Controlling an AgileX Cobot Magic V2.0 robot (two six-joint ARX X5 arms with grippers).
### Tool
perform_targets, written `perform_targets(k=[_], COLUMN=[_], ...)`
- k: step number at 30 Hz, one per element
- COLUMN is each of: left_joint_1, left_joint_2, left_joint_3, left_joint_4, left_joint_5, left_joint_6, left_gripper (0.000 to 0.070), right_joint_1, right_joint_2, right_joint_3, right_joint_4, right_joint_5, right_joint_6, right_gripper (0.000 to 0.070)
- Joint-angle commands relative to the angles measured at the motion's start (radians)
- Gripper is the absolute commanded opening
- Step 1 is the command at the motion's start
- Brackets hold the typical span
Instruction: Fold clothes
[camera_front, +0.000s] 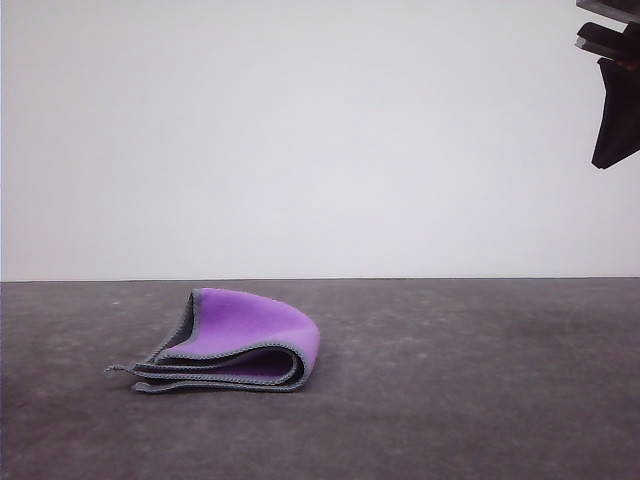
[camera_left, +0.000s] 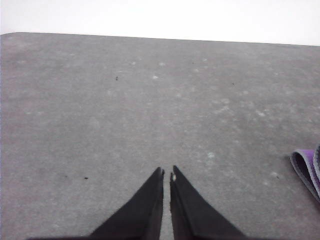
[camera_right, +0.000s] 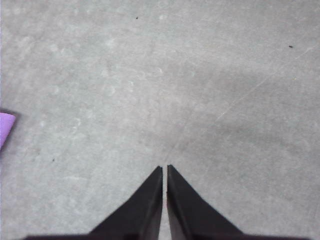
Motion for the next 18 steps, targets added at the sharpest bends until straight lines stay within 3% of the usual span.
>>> perform_targets(k=[1,5,8,18], left_joint_1=[0.0,0.0,0.0,0.0], left_joint_2=[-0.001,-0.001,-0.001,-0.001], left_joint_3=[-0.012,-0.012,-0.012,-0.012], left_joint_4=[-0.019,-0.019,-0.019,-0.019], left_joint_5=[-0.002,-0.002,-0.002,-0.002], left_joint_6=[-0.001,-0.001,-0.001,-0.001], left_gripper=[0.0015,0.0016,0.0016,0.0016], right_joint_1=[-0.001,-0.003,-0.021,-0.068], right_joint_2=[0.009,-0.005,-0.07,-0.492], right_joint_3=[0.004,-0.003,-0.058,-0.528], right_joint_4=[0.017,0.035,0.124,0.556], right_joint_5=[-0.001,0.001,0.013,0.092], right_joint_6=[-0.007,-0.041,-0.052,-0.038], right_gripper=[0.001,0.001,0.001,0.001])
